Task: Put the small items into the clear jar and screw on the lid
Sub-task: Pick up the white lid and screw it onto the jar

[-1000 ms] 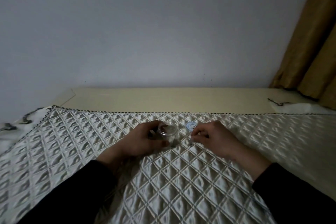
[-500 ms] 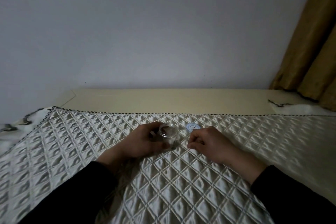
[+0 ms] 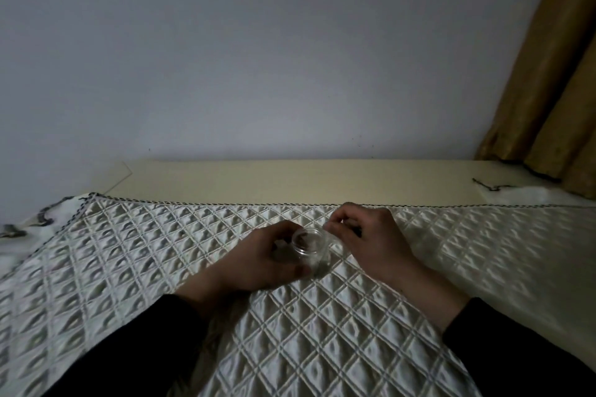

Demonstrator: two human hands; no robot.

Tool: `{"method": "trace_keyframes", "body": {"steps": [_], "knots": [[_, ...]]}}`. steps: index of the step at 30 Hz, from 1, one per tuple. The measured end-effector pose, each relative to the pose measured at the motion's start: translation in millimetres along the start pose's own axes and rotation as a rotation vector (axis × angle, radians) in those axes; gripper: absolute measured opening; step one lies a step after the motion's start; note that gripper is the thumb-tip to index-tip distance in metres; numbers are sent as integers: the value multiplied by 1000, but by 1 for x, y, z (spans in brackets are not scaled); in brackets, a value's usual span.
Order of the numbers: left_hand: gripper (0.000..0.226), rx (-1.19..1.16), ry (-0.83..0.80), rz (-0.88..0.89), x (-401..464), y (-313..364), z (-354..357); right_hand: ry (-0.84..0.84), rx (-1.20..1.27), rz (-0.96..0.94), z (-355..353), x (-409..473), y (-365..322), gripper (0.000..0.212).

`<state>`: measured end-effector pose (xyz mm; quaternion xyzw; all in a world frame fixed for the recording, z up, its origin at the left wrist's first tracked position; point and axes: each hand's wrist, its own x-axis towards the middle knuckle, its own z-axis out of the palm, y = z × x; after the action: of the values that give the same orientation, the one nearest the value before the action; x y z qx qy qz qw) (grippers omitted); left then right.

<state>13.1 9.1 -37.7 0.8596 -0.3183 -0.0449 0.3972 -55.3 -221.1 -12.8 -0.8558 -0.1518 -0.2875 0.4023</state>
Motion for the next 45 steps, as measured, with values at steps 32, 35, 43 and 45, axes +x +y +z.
{"method": "trace_keyframes", "body": {"steps": [32, 35, 43, 45], "knots": [[69, -99, -113, 125, -5, 21, 17, 67, -25, -133, 12, -3, -8, 18], [66, -125, -111, 120, -6, 20, 18, 116, -8, -139, 9, -2, -10, 16], [59, -118, -99, 107, -3, 15, 17, 200, -154, -72, 3, 1, 8, 11], [58, -149, -88, 87, -3, 13, 17, 205, -225, 6, 2, 3, 18, 11]]}}
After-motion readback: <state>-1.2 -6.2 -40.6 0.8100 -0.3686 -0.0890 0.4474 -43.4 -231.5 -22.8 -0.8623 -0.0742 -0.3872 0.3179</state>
